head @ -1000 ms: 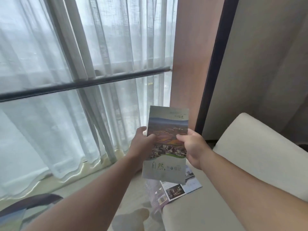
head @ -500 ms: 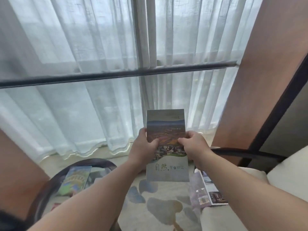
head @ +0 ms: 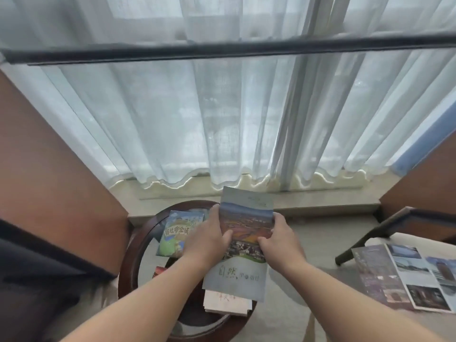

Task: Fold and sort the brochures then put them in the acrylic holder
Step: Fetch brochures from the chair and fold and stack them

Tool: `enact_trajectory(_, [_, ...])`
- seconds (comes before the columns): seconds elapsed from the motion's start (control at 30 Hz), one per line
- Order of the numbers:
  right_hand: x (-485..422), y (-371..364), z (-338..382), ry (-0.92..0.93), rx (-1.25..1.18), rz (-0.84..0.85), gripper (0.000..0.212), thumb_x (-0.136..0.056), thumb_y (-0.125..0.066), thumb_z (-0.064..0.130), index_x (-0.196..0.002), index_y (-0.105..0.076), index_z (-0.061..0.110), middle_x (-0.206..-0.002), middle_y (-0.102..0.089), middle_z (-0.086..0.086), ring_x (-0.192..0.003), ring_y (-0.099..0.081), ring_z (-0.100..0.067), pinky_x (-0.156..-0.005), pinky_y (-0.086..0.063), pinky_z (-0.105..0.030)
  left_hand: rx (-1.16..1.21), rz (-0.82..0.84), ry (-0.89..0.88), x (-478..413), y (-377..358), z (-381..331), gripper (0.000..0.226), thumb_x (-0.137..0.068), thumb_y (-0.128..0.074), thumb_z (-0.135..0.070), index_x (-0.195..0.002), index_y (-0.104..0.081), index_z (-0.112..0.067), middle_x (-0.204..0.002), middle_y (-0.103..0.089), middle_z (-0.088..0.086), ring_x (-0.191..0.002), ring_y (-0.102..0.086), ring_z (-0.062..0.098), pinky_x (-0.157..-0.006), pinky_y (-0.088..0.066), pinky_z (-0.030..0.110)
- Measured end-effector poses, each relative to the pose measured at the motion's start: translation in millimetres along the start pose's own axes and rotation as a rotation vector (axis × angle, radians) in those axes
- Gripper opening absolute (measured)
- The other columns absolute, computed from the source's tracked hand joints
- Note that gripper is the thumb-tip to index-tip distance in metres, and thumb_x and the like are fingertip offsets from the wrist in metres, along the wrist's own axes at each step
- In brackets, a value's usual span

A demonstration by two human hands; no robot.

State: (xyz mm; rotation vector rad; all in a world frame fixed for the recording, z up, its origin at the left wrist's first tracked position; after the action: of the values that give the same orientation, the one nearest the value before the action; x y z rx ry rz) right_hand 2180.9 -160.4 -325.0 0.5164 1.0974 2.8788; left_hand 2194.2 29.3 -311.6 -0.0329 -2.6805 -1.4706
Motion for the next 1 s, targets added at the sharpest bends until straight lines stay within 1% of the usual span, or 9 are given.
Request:
enact_trajectory(0.03, [-4.0,-18.0,-3.9,-0.013,0.004,0.016,0.051,-0.087,-0.061,0.017,-0.131,-0.041,0.030,-0.109,-0.063,0.004,-0.095,-0.061,-0.019,-0.081,-0.053,-0.039,-0.015,0.026,0.015,-1.4,-10.6,16.8,0.064,-0.092,-0.054,-0.041,-0.144,-0.019,-0.028,-0.089,-0.060,-0.004,-0.077,-0.057,0.019,-0.066,-0.048,0.036])
enact_trajectory(0.1, [-14.1,-49.1,-15.9,-0.036,0.025,0.038,0.055,-0.086,-0.059,0.015,-0.135,-0.038,0.029,-0.115,-0.060,0.000,-0.096,-0.061,-0.021,-0.082,-0.054,-0.042,-0.052,0.085,0.050,-3.5,-37.6,46.5,0.072,-0.091,-0.054,-0.041,-0.148,-0.013,-0.025,-0.098,-0.063,0.000,-0.085,-0.062,0.023,-0.069,-0.049,0.036])
enact_trajectory(0.2, [-29.1,-90.1,-40.6,-0.068,0.105,0.072,0.072,-0.088,-0.061,0.017,-0.148,-0.023,0.028,-0.123,-0.052,-0.003,-0.102,-0.059,-0.025,-0.083,-0.052,-0.040,-0.070,0.163,0.122,-6.0,-83.5,88.3,0.080,-0.091,-0.055,-0.040,-0.152,-0.007,-0.019,-0.112,-0.063,0.003,-0.093,-0.063,0.024,-0.070,-0.051,0.037])
enact_trajectory(0.33, [-47.5,-146.0,-74.0,-0.070,0.177,0.154,0.065,-0.086,-0.059,0.017,-0.144,-0.030,0.028,-0.118,-0.048,-0.002,-0.101,-0.056,-0.024,-0.081,-0.051,-0.038,-0.068,0.237,0.237,-10.3,-139.5,132.8,0.082,-0.090,-0.057,-0.038,-0.152,-0.007,-0.019,-0.120,-0.058,0.006,-0.100,-0.062,0.026,-0.078,-0.053,0.042])
enact_trajectory(0.47, [-60.8,-188.0,-105.5,-0.117,0.251,0.230,0.060,-0.088,-0.060,0.020,-0.142,-0.033,0.022,-0.115,-0.046,-0.004,-0.101,-0.056,-0.025,-0.084,-0.050,-0.037,-0.111,0.303,0.310,-15.4,-182.1,163.7,0.081,-0.090,-0.058,-0.039,-0.151,-0.008,-0.017,-0.126,-0.050,0.009,-0.103,-0.060,0.029,-0.076,-0.051,0.041])
enact_trajectory(0.63, [-72.0,-208.2,-123.8,-0.141,0.296,0.251,0.061,-0.087,-0.061,0.018,-0.142,-0.035,0.019,-0.117,-0.046,-0.005,-0.102,-0.052,-0.024,-0.088,-0.050,-0.038,-0.153,0.359,0.361,-19.5,-212.4,182.3,0.083,-0.091,-0.058,-0.040,-0.151,-0.006,-0.016,-0.129,-0.042,0.011,-0.105,-0.057,0.030,-0.068,-0.040,0.036])
enact_trajectory(0.83, [-76.8,-214.4,-133.1,-0.117,0.346,0.268,0.062,-0.087,-0.062,0.016,-0.142,-0.033,0.016,-0.116,-0.038,-0.003,-0.101,-0.049,-0.022,-0.084,-0.049,-0.033,-0.173,0.378,0.353,-27.9,-224.9,186.2,0.084,-0.089,-0.061,-0.040,-0.150,-0.006,-0.020,-0.123,-0.041,0.010,-0.102,-0.058,0.030,-0.069,-0.042,0.037])
enact_trajectory(0.93, [-77.8,-214.6,-140.6,-0.093,0.375,0.287,0.070,-0.087,-0.064,0.018,-0.147,-0.027,0.017,-0.120,-0.036,-0.003,-0.105,-0.046,-0.021,-0.088,-0.048,-0.033,-0.163,0.363,0.344,-28.4,-227.9,181.6,0.083,-0.089,-0.062,-0.039,-0.149,-0.008,-0.022,-0.118,-0.040,0.008,-0.098,-0.057,0.029,-0.067,-0.043,0.037])
enact_trajectory(1.0, [-78.3,-214.2,-143.1,-0.059,0.419,0.301,0.077,-0.087,-0.065,0.020,-0.150,-0.021,0.017,-0.125,-0.033,-0.002,-0.110,-0.042,-0.020,-0.089,-0.047,-0.032,-0.161,0.376,0.346,-26.8,-228.4,179.7,0.085,-0.089,-0.062,-0.040,-0.150,-0.006,-0.022,-0.120,-0.039,0.008,-0.102,-0.055,0.029,-0.068,-0.043,0.036])
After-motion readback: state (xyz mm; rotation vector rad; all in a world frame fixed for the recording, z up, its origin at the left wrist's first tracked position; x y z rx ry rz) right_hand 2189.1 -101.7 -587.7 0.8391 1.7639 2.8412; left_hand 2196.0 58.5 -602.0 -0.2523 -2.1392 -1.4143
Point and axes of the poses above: each hand's wrist, its own x-axis away from the middle knuckle, its own y-axis out of the back of the hand, z = x × y, the point moved 9 cm from there along -x, towards the middle knuckle
